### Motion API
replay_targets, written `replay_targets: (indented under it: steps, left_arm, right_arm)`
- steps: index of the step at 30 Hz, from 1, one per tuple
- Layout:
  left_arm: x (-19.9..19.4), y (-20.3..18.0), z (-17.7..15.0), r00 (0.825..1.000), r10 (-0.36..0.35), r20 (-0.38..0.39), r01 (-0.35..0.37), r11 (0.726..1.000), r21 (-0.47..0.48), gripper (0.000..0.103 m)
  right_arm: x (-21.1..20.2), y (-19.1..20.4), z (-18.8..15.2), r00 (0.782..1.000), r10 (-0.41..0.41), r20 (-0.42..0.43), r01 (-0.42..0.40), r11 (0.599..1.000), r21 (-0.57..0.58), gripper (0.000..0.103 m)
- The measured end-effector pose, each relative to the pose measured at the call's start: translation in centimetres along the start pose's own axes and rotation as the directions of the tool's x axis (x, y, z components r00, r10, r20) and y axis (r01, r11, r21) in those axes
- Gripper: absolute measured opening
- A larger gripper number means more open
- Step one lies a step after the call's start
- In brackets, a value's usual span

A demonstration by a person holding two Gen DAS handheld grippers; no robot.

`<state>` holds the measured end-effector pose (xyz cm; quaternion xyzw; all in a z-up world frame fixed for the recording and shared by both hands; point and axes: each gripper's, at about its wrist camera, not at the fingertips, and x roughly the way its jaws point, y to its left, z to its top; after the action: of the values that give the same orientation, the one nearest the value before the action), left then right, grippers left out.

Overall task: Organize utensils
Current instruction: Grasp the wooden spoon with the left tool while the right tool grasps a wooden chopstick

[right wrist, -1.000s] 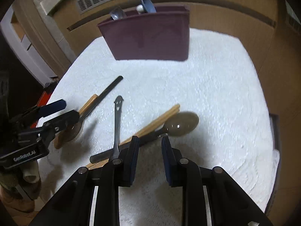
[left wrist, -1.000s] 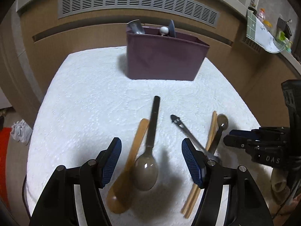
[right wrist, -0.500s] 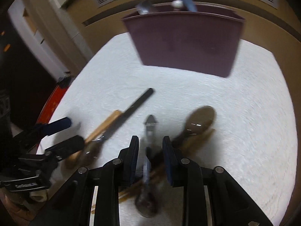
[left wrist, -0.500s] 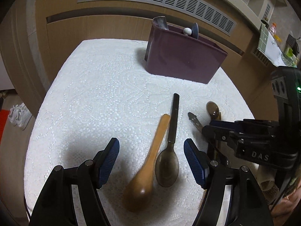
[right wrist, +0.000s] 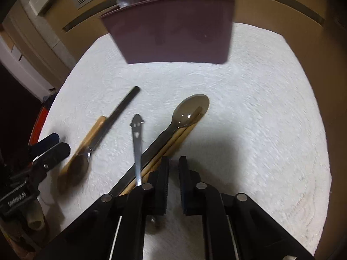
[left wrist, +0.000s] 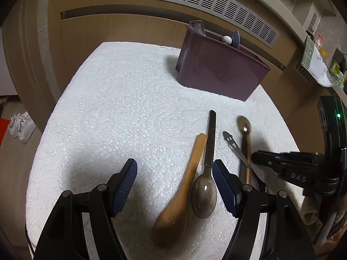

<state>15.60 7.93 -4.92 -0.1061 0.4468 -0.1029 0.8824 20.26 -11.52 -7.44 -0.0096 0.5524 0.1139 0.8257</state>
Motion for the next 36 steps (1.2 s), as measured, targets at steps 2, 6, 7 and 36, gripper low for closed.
replay_targets:
  steps: [2, 6, 7, 36]
  left_arm:
    - [0.0, 0.2, -0.1, 1.000, 0.005, -0.002, -0.005, 1.000, -0.005, 0.074]
    - [0.2, 0.6, 0.0, 1.000, 0.012, -0.008, -0.012, 1.000, -0.012, 0.075]
    - [0.2, 0.7, 0.0, 1.000, 0.014, -0.009, -0.014, 1.000, -0.014, 0.075]
    - [-0.7, -1.0, -0.4, 0.998, -0.018, -0.058, 0.021, 0.999, 0.045, 0.075]
  right_arm:
    - [0.6, 1.4, 0.8, 1.000, -0.016, 0.010, 0.017, 0.998, -0.053, 0.009]
    - [0.9, 2.0, 1.7, 0.999, 0.046, -0.011, -0.047, 0.998, -0.045, 0.009]
    - [0.8, 1.9, 1.8, 0.998, 0.068, -0.017, -0.068, 0.997, -0.035, 0.009]
    - [-0.4, 1.3, 0.6, 0.998, -0.032, -0.059, 0.017, 0.970, -0.241, 0.013]
